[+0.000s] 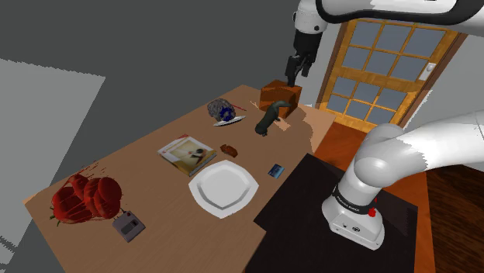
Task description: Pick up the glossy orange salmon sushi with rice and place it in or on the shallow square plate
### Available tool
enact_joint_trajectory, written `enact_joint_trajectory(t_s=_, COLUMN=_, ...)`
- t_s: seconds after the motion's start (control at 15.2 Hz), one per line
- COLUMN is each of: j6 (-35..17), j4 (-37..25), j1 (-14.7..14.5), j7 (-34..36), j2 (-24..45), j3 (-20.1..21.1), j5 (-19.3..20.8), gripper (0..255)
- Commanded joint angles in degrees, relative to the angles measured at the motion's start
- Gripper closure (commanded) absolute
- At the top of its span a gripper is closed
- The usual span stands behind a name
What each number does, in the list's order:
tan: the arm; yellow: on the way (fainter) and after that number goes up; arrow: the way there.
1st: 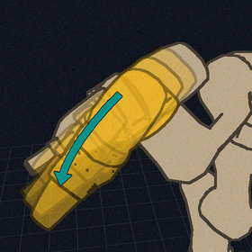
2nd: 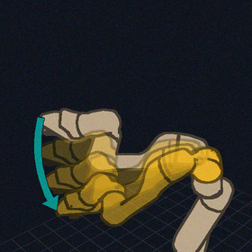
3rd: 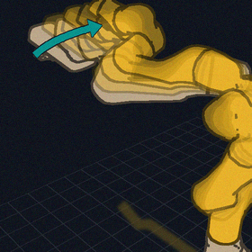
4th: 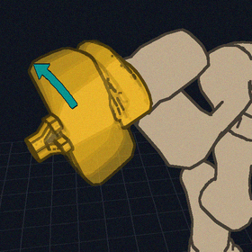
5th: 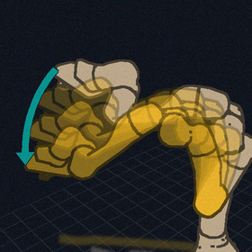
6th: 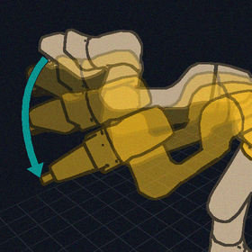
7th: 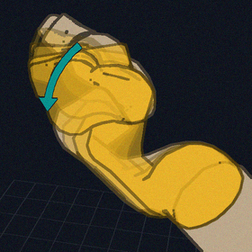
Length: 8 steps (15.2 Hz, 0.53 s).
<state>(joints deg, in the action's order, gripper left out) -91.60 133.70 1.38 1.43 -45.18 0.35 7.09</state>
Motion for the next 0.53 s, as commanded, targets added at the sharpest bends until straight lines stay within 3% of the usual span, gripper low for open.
enact_joint_trajectory(t_s=0.0, j6=0.0, j4=0.0, j1=0.0, j7=0.0, j2=0.0, j3=0.0, j5=0.0, gripper=0)
enact_joint_trajectory(t_s=0.46, j6=-13.7, j4=6.1, j1=-1.2, j7=0.6, j2=7.9, j3=0.8, j5=0.4, gripper=0)
